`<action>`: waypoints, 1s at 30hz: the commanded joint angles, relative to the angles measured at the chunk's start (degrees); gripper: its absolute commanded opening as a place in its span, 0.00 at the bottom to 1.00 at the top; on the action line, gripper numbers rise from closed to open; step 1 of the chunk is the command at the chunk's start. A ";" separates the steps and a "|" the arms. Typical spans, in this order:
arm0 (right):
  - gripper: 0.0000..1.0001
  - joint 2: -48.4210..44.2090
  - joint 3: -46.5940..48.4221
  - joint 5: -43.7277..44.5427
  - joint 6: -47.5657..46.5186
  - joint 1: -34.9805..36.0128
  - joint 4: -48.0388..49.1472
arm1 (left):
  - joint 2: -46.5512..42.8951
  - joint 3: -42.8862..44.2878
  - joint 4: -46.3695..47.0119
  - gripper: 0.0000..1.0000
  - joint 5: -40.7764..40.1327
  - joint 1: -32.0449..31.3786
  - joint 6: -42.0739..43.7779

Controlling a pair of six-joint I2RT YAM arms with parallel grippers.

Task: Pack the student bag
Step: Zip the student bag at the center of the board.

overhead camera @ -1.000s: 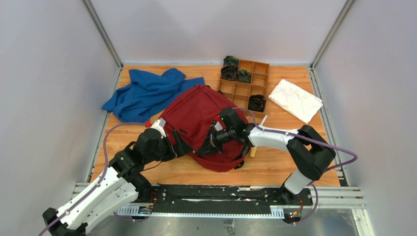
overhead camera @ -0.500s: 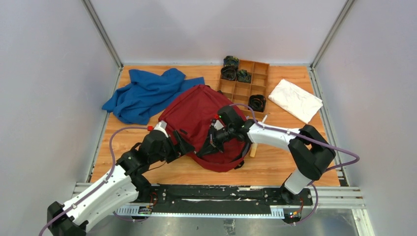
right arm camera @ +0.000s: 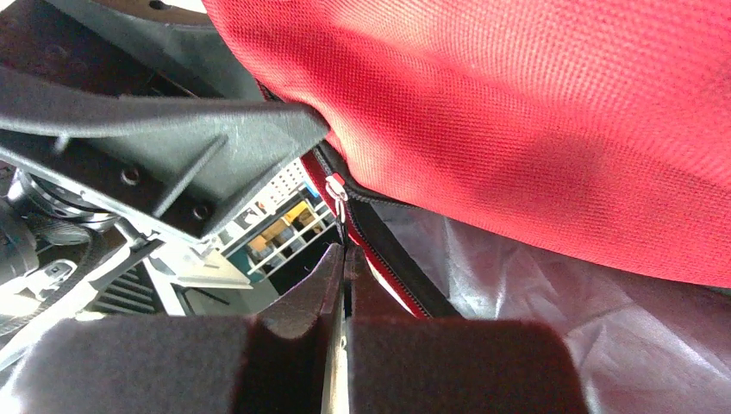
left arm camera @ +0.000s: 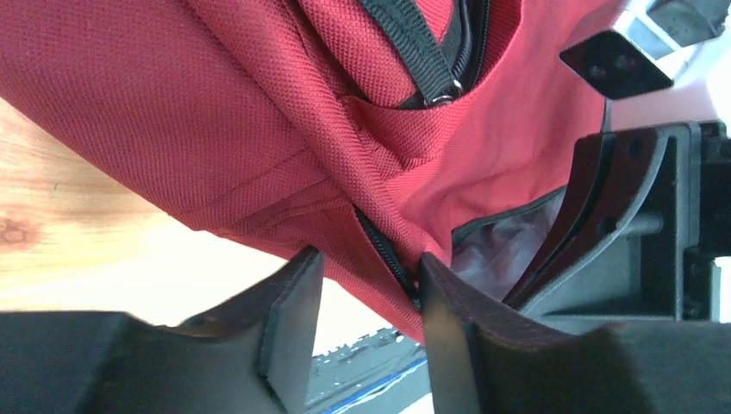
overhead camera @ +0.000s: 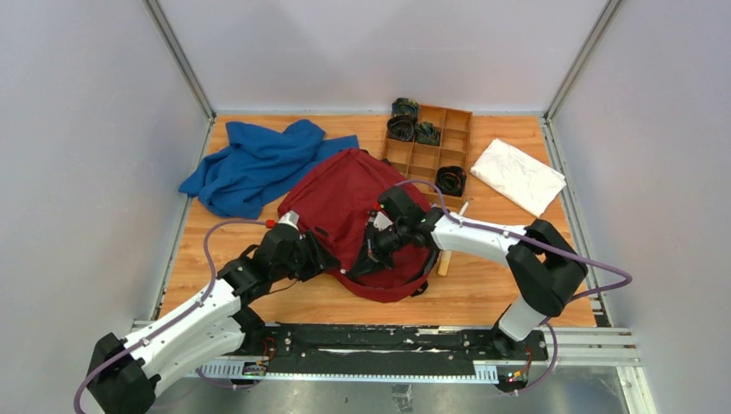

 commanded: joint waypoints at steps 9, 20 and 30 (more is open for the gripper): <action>0.00 -4.23 4.37 6.07 -13.45 0.92 -16.56 | -0.20 1.73 -2.36 0.00 -3.38 2.56 1.93; 0.00 -15.27 -1.59 12.20 -27.00 -6.10 -33.33 | -3.57 3.14 -8.94 0.00 -6.53 6.74 3.81; 0.00 -22.02 2.29 40.78 -39.16 -18.12 -46.36 | -2.23 8.03 -13.46 0.00 -9.08 10.74 8.31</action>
